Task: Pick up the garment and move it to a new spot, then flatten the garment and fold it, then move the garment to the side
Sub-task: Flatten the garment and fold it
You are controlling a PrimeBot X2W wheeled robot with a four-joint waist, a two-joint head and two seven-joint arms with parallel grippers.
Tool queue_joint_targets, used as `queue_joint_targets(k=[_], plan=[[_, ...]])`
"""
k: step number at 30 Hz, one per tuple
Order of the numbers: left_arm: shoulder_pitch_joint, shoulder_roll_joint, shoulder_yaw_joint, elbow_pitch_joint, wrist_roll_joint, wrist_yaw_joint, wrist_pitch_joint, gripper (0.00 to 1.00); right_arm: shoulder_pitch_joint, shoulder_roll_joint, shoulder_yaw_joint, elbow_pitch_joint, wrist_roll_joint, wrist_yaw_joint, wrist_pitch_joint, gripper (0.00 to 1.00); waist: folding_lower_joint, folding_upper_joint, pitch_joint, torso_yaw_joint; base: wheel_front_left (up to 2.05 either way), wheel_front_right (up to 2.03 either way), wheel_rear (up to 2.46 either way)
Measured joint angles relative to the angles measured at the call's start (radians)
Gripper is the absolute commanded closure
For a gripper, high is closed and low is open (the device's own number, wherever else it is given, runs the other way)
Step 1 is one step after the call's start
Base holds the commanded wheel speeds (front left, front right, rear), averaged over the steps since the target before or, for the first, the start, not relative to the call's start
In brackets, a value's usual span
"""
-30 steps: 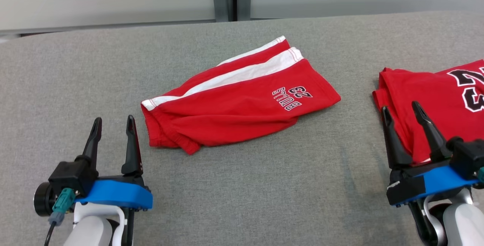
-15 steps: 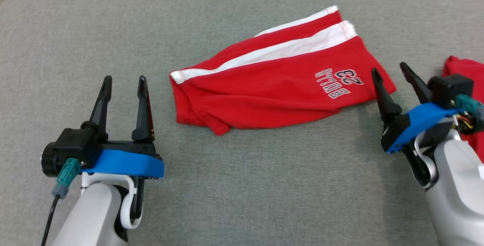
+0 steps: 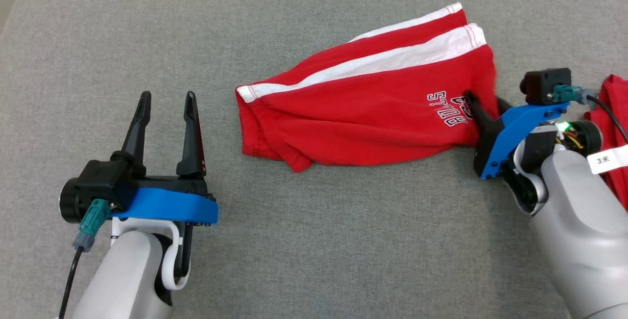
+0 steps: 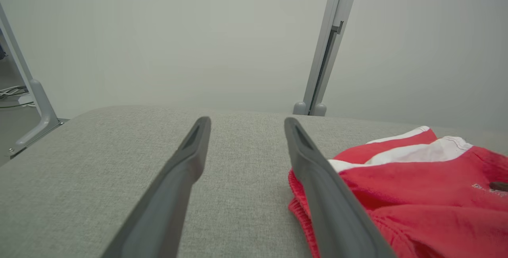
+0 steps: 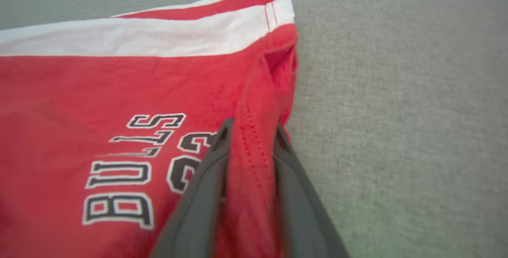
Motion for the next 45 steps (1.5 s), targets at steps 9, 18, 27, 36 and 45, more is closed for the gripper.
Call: queue_joint_targets(k=[9, 18, 27, 36, 45], plan=[[0.035, -0.004, 0.023, 0.001, 0.021, -0.005, 0.000, 0.00, 0.058, 0.019, 0.026, 0.002, 0.066, 0.000, -0.106, 1.00, 0.0000, 0.0000, -0.031, -0.032, 0.00, 0.00, 0.00], [0.098, 0.014, 0.030, 0.004, 0.019, -0.002, 0.005, 0.00, 0.257, 0.047, 0.003, -0.109, 0.103, 0.001, -0.166, 1.00, -0.0001, -0.0002, -0.085, -0.083, 0.00, 0.00, 0.00], [0.126, 0.013, 0.014, -0.012, 0.012, 0.005, 0.023, 0.00, 0.361, 0.052, -0.088, -0.207, 0.065, 0.000, -0.123, 1.00, -0.0001, -0.0002, -0.118, -0.098, 0.00, 0.00, 0.00], [0.132, 0.013, -0.003, -0.013, 0.012, 0.005, 0.030, 0.00, 0.338, 0.068, -0.055, -0.359, -0.075, 0.000, -0.023, 1.00, 0.0000, -0.0002, -0.148, -0.079, 0.00, 0.00, 0.00], [0.121, 0.002, -0.015, -0.003, 0.009, 0.005, 0.026, 0.00, 0.189, 0.161, 0.244, -0.382, -0.052, 0.000, 0.072, 1.00, 0.0000, -0.0003, -0.154, -0.035, 0.00, 0.00, 0.00]])
